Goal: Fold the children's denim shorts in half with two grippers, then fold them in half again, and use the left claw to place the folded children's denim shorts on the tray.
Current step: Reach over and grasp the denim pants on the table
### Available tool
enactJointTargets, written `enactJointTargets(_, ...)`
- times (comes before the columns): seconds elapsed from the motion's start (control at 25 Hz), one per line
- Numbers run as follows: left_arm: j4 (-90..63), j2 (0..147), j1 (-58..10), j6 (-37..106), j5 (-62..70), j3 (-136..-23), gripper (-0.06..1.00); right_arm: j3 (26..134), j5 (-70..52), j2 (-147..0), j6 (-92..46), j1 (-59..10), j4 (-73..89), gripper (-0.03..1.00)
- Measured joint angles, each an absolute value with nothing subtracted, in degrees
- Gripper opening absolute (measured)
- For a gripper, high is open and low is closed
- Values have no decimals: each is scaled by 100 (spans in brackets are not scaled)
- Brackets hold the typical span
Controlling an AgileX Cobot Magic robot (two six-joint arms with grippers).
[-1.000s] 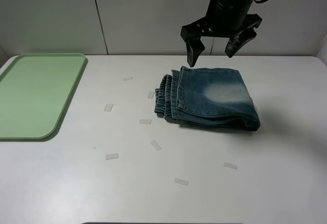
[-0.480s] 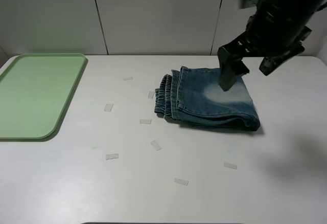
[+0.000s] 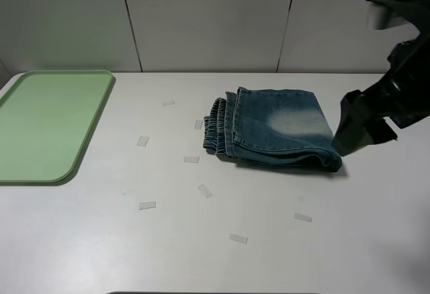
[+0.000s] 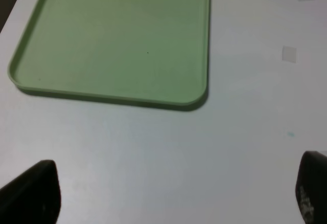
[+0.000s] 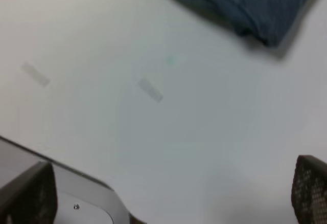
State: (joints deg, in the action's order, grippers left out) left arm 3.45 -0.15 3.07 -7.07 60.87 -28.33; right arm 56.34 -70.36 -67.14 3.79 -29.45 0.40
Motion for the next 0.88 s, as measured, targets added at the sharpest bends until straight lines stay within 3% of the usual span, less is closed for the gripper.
enactJointTargets(0.52,345,-15,307,-707,6087,-2833,91,4396,-6884,-3859,379,-2823,40,69)
enactJointTargets(0.88,345,-15,307,-707,6087,-2833,91,3435,-6339,-1797,379,-1196,38,69)
